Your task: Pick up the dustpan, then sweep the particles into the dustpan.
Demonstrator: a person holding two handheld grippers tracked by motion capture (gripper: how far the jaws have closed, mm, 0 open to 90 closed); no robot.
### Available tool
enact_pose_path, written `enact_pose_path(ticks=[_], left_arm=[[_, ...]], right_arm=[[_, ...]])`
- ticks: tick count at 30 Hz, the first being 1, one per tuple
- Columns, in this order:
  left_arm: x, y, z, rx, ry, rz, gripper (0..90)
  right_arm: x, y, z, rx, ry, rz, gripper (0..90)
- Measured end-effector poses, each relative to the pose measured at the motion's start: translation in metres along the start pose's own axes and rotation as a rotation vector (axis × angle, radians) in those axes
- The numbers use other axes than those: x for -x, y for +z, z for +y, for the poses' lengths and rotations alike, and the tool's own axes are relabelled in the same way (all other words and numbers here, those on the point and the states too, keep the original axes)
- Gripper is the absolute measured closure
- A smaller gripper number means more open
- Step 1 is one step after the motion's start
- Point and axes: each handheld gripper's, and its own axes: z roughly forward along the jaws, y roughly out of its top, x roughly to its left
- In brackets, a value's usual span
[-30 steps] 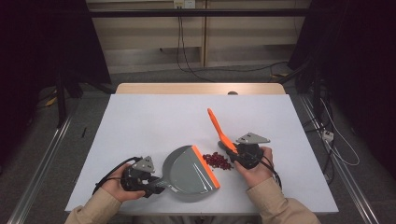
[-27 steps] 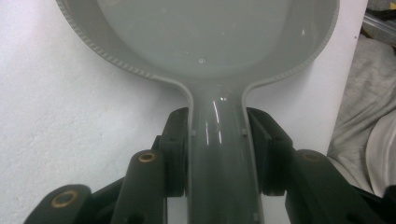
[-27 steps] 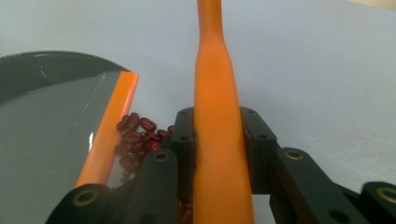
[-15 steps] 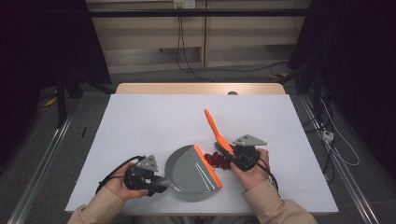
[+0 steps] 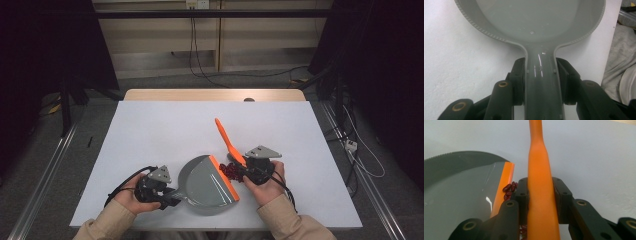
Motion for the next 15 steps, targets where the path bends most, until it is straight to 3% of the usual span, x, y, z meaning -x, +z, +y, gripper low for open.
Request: enact_pose_path(ticks=[9, 10, 11, 15], left_arm=[[-0.001, 0.0, 0.0, 0.002, 0.002, -0.001, 62.5], [-0.001, 0.0, 0.001, -0.009, 0.019, 0.001, 62.5], [0.0, 0.001, 0.001, 0.008, -0.007, 0.001, 62.5], [0.0, 0.001, 0.001, 0.01, -0.013, 0.001, 62.5]], right_arm=[[-0.004, 0.001, 0.0, 0.0, -0.007, 0.002, 70.5], [-0.005, 0.001, 0.001, -0.001, -0.005, 0.004, 70.5], [-0.006, 0.002, 0.001, -0.001, -0.003, 0.005, 70.5], [-0.011, 0.003, 0.002, -0.001, -0.006, 0.017, 70.5]])
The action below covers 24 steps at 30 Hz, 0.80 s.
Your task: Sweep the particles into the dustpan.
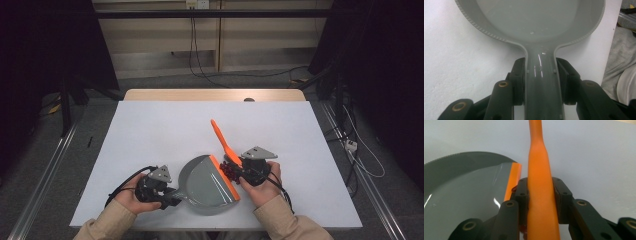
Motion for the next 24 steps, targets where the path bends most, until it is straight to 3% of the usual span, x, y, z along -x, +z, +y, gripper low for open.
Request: enact_pose_path(ticks=[15, 24], left_arm=[[0.002, 0.002, 0.002, 0.007, -0.029, 0.001, 62.6], [0.002, 0.003, 0.005, -0.001, -0.026, 0.006, 62.6]], right_arm=[[-0.009, 0.003, 0.001, 0.009, -0.006, 0.009, 70.3], [-0.017, 0.005, 0.001, 0.015, -0.004, 0.022, 70.2]])
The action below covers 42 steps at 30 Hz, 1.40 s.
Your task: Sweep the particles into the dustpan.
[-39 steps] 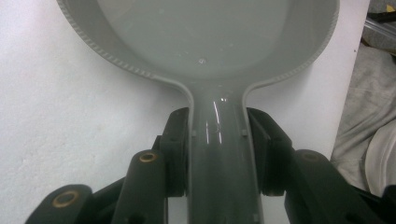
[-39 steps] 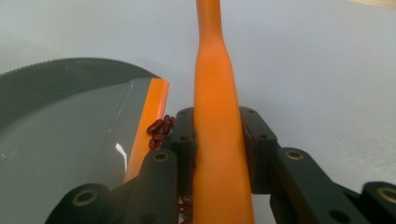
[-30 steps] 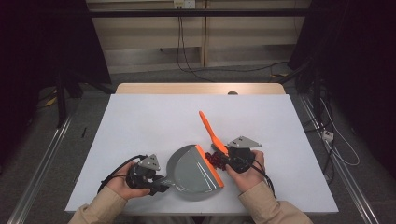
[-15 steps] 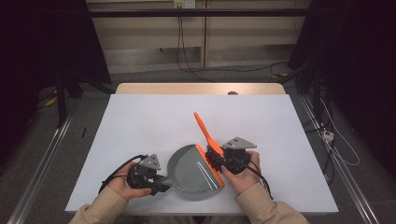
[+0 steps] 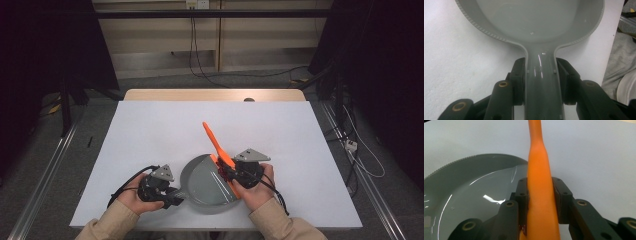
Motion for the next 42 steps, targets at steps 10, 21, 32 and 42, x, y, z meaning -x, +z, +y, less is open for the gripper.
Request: enact_pose_path(ticks=[10, 21, 32, 42], left_arm=[[0.001, 0.001, 0.001, 0.006, -0.015, -0.003, 62.7], [0.001, 0.001, 0.0, 0.015, -0.029, 0.001, 62.7], [0.0, 0.0, -0.002, 0.019, -0.032, 0.002, 62.7], [-0.001, -0.001, -0.002, 0.016, -0.032, -0.007, 62.7]], right_arm=[[-0.008, 0.004, 0.001, 0.018, 0.011, -0.005, 70.2], [-0.032, 0.007, 0.009, 0.059, 0.005, 0.083, 71.0], [-0.008, -0.001, 0.029, 0.108, 0.023, 0.075, 71.1], [0.034, 0.001, 0.014, 0.068, -0.004, -0.044, 71.1]])
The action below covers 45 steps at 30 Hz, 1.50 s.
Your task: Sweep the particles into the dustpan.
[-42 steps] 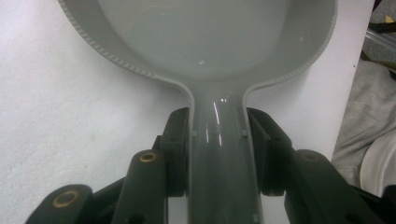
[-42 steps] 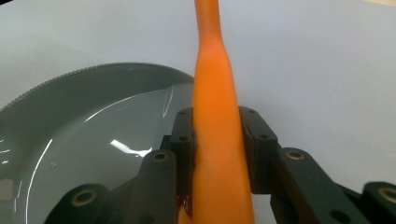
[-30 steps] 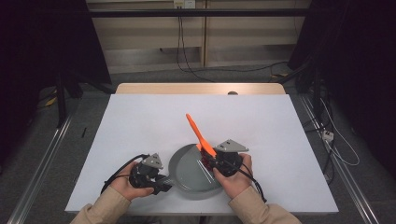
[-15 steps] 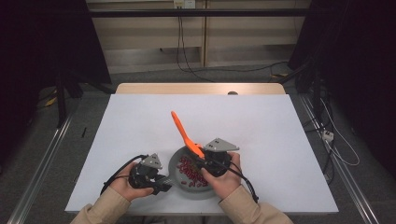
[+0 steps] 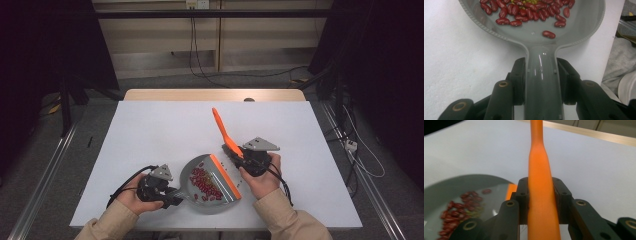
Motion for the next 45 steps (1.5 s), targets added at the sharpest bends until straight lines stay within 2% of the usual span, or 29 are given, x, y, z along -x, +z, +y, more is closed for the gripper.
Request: enact_pose_path(ticks=[3, 5, 7, 9, 13, 14, 15, 18, 20, 22, 24, 26, 29, 32, 35, 39, 42, 43, 45], left_arm=[[0.0, 0.0, 0.0, -0.002, -0.002, -0.001, 62.7], [0.0, 0.0, 0.001, -0.008, 0.0, 0.0, 62.7], [0.0, 0.001, 0.001, -0.007, -0.002, 0.0, 62.7], [0.001, 0.002, 0.002, -0.008, -0.007, -0.002, 62.7], [0.001, 0.003, 0.003, -0.015, -0.005, -0.002, 62.7], [0.001, 0.002, 0.003, -0.012, -0.003, -0.002, 62.7], [0.001, 0.002, 0.003, -0.011, -0.004, -0.001, 62.7], [0.001, 0.002, 0.003, -0.009, -0.008, -0.002, 62.7], [0.001, 0.002, 0.003, -0.011, -0.008, -0.001, 62.7], [0.001, 0.002, 0.002, -0.01, -0.006, 0.001, 62.7], [0.001, 0.002, 0.002, -0.008, -0.01, 0.001, 62.7], [0.0, 0.002, 0.002, -0.004, -0.012, -0.001, 62.7], [-0.001, 0.002, 0.002, -0.006, -0.012, 0.001, 62.7], [-0.002, 0.0, 0.0, -0.003, -0.015, 0.003, 62.7], [-0.003, -0.001, -0.001, 0.004, -0.026, 0.003, 62.6], [-0.003, -0.001, 0.0, -0.003, -0.022, 0.007, 62.6], [-0.004, 0.0, 0.0, 0.002, -0.032, 0.006, 62.6], [-0.005, 0.0, 0.001, -0.002, -0.024, 0.008, 62.6], [-0.005, 0.001, 0.002, 0.0, -0.037, 0.007, 62.6]], right_arm=[[0.003, 0.001, -0.011, -0.029, -0.029, -0.034, 71.1], [-0.001, -0.001, -0.016, -0.002, -0.016, -0.021, 71.1], [-0.01, -0.002, -0.017, -0.012, -0.022, -0.005, 70.8], [-0.022, -0.001, -0.018, -0.01, -0.054, 0.002, 70.5], [-0.04, 0.001, -0.018, -0.002, -0.047, 0.037, 70.5], [-0.044, 0.001, -0.017, -0.003, -0.06, 0.031, 70.5], [-0.047, 0.002, -0.016, -0.004, -0.077, 0.028, 70.5], [-0.052, 0.002, -0.013, 0.023, -0.066, 0.039, 70.7], [-0.056, 0.002, -0.01, 0.037, -0.049, 0.078, 70.9], [-0.063, 0.003, -0.008, 0.036, -0.079, 0.087, 71.0], [-0.066, 0.004, -0.007, 0.045, -0.073, 0.109, 71.0], [-0.064, 0.004, -0.005, 0.067, -0.056, 0.131, 71.0], [-0.055, 0.0, 0.0, 0.075, -0.041, 0.113, 71.0], [-0.038, -0.006, 0.004, 0.097, -0.006, 0.093, 71.0], [-0.021, -0.009, 0.005, 0.106, 0.012, 0.052, 71.0], [-0.005, -0.002, -0.002, 0.074, 0.008, -0.004, 71.0], [-0.002, 0.008, -0.009, 0.026, -0.034, -0.046, 71.1], [-0.003, 0.011, -0.011, 0.017, -0.045, -0.047, 71.1], [-0.008, 0.012, -0.01, 0.008, -0.053, -0.03, 71.0]])
